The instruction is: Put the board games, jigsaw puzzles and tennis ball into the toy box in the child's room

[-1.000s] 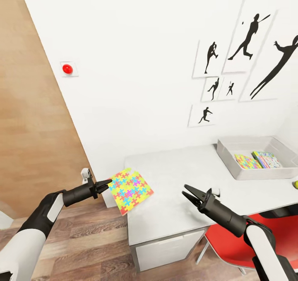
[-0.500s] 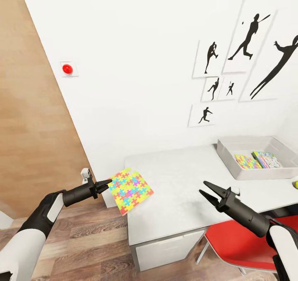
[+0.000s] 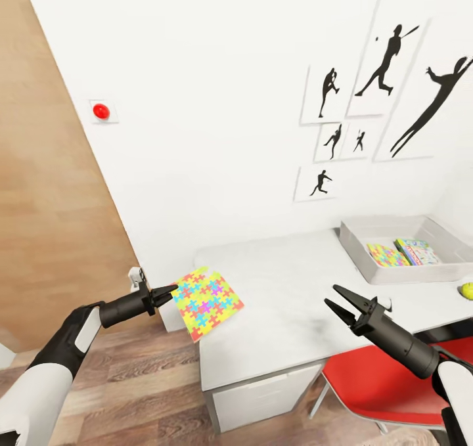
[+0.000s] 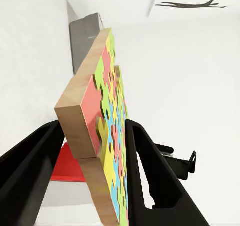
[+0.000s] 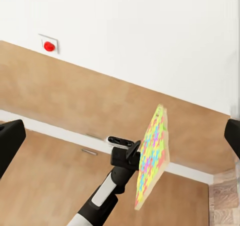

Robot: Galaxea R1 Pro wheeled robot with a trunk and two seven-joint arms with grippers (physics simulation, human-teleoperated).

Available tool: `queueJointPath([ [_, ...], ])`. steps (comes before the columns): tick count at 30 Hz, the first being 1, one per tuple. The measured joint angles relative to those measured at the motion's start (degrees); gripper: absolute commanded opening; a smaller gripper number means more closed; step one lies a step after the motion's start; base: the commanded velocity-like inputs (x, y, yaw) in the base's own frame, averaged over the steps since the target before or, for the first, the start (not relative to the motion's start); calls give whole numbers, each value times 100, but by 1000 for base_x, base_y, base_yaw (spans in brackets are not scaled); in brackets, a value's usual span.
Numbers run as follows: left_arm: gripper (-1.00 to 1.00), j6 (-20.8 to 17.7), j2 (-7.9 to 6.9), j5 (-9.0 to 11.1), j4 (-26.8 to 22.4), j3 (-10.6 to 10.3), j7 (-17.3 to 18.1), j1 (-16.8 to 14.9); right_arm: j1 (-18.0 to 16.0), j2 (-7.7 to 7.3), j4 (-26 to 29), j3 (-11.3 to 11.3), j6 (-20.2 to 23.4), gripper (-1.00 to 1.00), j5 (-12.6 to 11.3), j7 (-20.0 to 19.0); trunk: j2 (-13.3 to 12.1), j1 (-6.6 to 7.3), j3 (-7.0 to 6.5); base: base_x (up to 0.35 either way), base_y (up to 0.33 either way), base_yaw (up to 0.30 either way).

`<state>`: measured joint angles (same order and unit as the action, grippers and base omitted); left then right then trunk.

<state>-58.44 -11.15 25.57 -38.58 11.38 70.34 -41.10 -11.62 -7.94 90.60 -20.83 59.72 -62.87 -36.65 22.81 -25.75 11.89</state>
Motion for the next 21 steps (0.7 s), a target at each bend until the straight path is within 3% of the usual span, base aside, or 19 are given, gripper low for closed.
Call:
queueJointPath([
  [21,-100,9,0,-13,1,-1,-4,0,1,40,-6,-2,0,100,9,-8,0,0,-121,0,0,-230],
])
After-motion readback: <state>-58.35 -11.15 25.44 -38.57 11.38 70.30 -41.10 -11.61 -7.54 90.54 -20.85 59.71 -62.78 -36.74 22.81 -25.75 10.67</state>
